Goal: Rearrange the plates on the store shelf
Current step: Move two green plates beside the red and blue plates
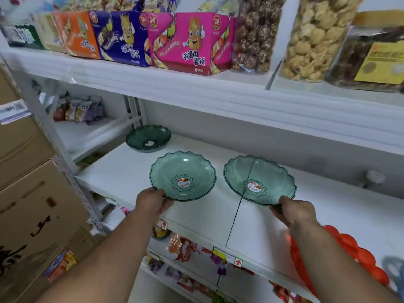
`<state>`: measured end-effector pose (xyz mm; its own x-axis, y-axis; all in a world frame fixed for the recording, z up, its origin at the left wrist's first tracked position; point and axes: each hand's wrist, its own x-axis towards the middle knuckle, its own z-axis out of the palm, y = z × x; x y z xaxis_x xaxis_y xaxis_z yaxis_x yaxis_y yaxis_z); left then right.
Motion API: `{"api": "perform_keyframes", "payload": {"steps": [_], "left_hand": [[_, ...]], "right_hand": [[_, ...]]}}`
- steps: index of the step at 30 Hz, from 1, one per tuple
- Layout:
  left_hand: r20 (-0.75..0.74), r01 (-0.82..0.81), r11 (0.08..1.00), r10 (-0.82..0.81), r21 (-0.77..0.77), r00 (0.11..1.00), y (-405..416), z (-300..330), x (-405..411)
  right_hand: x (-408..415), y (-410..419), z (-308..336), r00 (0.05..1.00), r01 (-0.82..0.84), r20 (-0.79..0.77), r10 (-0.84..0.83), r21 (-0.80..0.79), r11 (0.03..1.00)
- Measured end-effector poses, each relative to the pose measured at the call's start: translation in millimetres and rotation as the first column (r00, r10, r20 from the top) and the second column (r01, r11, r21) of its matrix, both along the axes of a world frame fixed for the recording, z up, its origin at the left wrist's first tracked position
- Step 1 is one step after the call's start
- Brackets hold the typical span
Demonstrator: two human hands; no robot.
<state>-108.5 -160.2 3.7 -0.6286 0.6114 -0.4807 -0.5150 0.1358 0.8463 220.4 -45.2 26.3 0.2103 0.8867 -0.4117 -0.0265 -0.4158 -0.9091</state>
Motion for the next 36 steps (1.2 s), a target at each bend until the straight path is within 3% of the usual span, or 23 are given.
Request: {"api": "perform_keyframes", "payload": {"steps": [10, 20, 28, 36], "left_hand": [[0.041, 0.090, 0.996, -0.090, -0.002, 0.995, 75.4, -25.1, -42.2], [0.033, 0.206, 0.978, -0.205, -0.020, 0.978, 158.0, -46.9, -86.3], [0.102, 0.273, 0.960, -0.277, 0.056, 0.955, 193.4, -57.1, -94.0], [0.054, 0.348, 0.929, -0.357, 0.130, 0.933, 208.7, -57.5, -104.6]], "right_hand": [[-27.6, 30.6, -0.8, 0.994, 0.106, 0.014, -0.106, -0.012, 0.994], [-65.1, 52.5, -10.1, 0.971, 0.227, -0.070, -0.228, -0.014, 0.974], [-94.9, 56.4, -17.2, 0.964, 0.252, -0.088, -0.250, 0.006, 0.968], [-133.1, 71.0, -24.4, 0.968, 0.208, -0.149, -0.202, 0.029, 0.978]]}}
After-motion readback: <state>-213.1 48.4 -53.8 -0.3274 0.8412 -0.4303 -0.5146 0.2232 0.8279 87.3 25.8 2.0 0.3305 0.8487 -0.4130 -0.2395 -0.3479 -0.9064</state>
